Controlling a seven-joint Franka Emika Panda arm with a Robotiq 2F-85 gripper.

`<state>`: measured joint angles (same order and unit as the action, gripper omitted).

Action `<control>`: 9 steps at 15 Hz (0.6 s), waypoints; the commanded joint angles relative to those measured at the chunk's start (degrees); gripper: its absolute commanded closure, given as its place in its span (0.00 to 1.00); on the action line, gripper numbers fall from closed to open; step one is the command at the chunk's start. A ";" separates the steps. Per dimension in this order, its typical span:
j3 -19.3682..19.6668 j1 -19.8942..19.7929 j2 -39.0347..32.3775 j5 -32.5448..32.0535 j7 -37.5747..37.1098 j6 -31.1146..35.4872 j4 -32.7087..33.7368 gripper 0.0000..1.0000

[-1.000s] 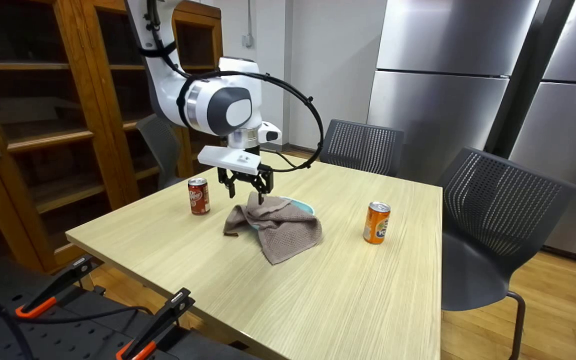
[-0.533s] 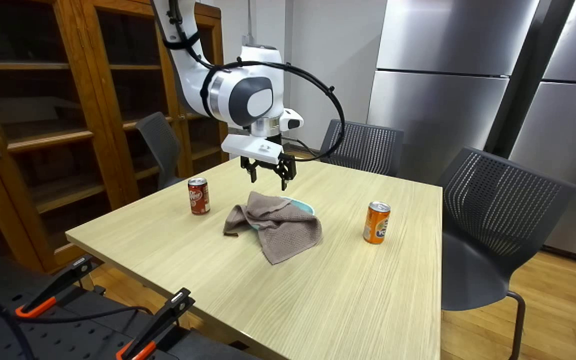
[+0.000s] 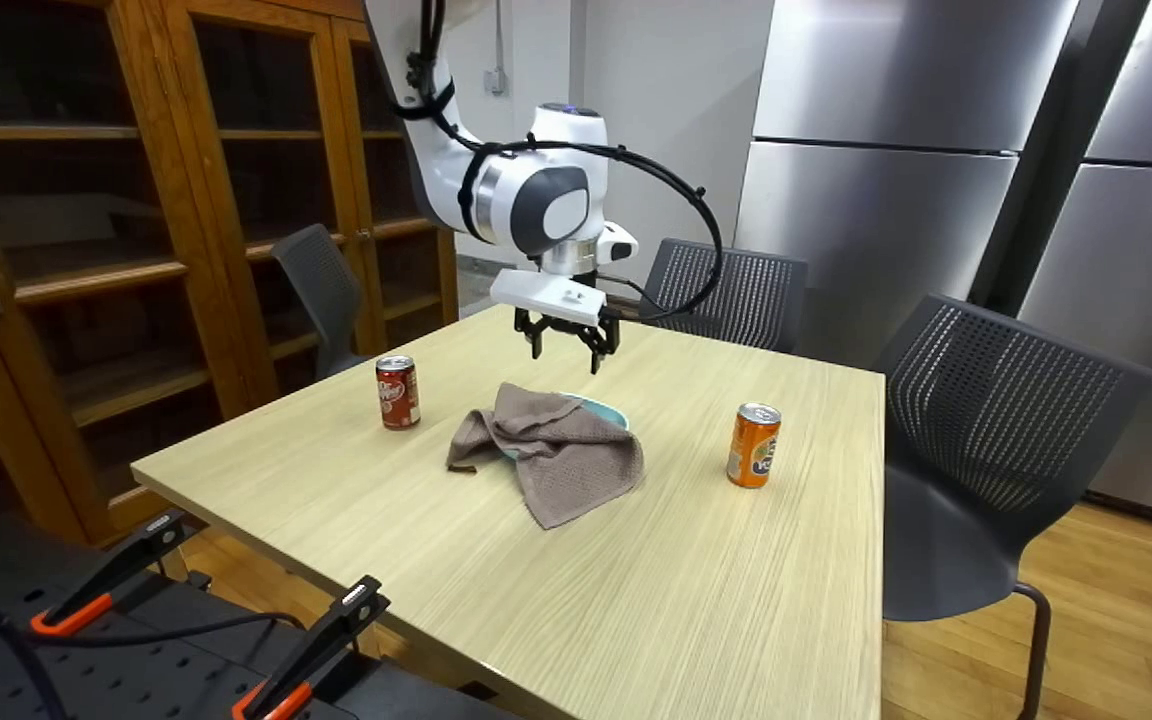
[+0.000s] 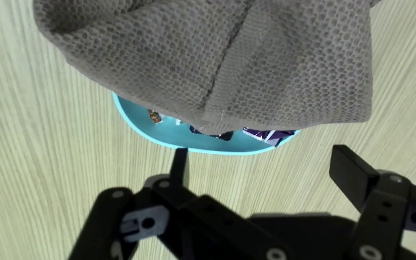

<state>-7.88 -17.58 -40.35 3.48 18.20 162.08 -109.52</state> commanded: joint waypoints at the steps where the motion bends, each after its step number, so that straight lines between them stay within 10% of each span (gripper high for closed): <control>1: -4.76 -5.12 -5.96 1.84 6.86 -9.11 9.79 0.00; 9: -4.26 -5.47 -13.08 3.08 13.58 -21.51 19.90 0.00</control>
<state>-11.29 -22.35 -50.81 5.41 28.02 144.99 -94.22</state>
